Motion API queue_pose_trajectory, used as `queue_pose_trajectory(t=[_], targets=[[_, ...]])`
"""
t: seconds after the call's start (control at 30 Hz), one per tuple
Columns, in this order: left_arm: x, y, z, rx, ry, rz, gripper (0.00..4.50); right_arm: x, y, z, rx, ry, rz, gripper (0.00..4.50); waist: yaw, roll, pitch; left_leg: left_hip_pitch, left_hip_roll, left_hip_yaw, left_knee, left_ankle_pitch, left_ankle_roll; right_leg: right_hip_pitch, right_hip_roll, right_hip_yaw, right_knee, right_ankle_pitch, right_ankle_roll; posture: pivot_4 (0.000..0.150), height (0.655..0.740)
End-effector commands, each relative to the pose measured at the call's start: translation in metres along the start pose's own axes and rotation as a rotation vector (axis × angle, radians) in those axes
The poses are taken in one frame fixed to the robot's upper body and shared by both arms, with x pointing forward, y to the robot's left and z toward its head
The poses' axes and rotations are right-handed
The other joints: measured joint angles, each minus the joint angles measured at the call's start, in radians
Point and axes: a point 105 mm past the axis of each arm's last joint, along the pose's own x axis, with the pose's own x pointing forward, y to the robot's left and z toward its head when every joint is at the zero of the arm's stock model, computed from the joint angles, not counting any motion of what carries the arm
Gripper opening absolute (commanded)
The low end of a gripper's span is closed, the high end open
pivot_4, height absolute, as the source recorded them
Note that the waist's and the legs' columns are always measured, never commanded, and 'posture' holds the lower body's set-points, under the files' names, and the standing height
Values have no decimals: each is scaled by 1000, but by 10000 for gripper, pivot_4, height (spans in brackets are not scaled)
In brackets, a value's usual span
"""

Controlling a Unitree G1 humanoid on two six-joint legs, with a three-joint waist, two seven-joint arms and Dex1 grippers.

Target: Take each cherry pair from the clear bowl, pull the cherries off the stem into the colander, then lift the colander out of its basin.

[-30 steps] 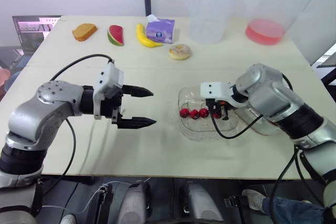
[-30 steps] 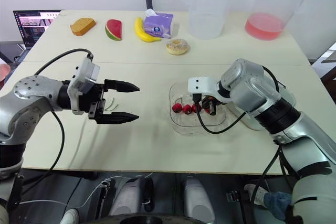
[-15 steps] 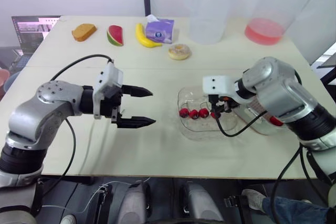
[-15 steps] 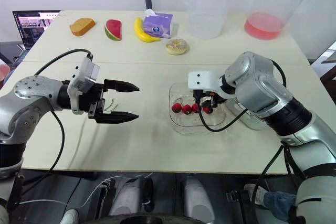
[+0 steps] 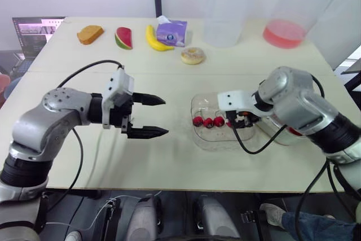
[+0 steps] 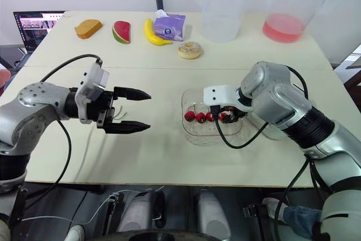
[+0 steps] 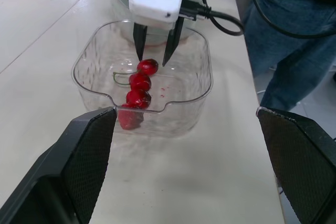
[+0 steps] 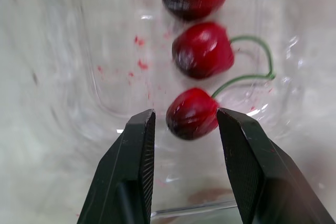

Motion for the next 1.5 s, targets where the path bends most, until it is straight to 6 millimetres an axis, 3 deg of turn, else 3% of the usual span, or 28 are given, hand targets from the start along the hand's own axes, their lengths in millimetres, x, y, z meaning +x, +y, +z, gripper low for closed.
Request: queue_pose_trajectory(t=[0.03, 0.1, 0.3, 0.67, 0.8, 0.93, 1.03, 1.27, 1.5], targets=[[1, -4, 8, 33, -16, -5, 45000, -5, -6, 1, -15, 14, -28, 19466, 0, 0, 0, 0, 0, 0, 0, 0, 0, 0, 0, 0, 0, 0, 0, 1500, 7400], [1, -4, 8, 33, -18, -6, 45000, -6, -8, 2, -12, 8, -38, 19466, 0, 0, 0, 0, 0, 0, 0, 0, 0, 0, 0, 0, 0, 0, 0, 1500, 7400], [2, -5, 8, 29, -18, -4, 45000, -6, -7, 8, 16, -23, -25, 44774, 0, 0, 0, 0, 0, 0, 0, 0, 0, 0, 0, 0, 0, 0, 0, 1500, 7400], [1, -6, 8, 24, -14, 0, 45000, 2, -5, 1, 48, -7, -10, 44774, 0, 0, 0, 0, 0, 0, 0, 0, 0, 0, 0, 0, 0, 0, 0, 1500, 7400], [1, -6, 8, 18, -13, -1, 45000, 5, -5, -2, 51, 10, -6, 31374, 1, 0, 0, 0, 0, 0, 0, 0, 0, 0, 0, 0, 0, 0, 0, 1500, 7400], [1, -6, 8, 13, -13, -2, 45000, 7, -5, -1, 49, 7, -4, 10739, 0, 0, 0, 0, 0, 0, 0, 0, 0, 0, 0, 0, 0, 0, 0, 1500, 7400], [1, -6, 8, 13, -12, -1, 45000, 5, -5, 3, 45, -10, -3, 2492, 0, 0, 0, 0, 0, 0, 0, 0, 0, 0, 0, 0, 0, 0, 0, 1500, 7400], [0, -4, 9, 14, -13, 1, 45000, -14, -8, 17, 28, -68, -39, 40, 0, 0, 0, 0, 0, 0, 0, 0, 0, 0, 0, 0, 0, 0, 0, 1500, 7400], [1, -2, 11, 19, -18, 0, 45000, -61, -8, 28, 31, -178, -146, 40, 2, 0, 0, 0, 0, 0, 0, 0, 0, 0, 0, 0, 0, 0, 0, 1500, 7400]])
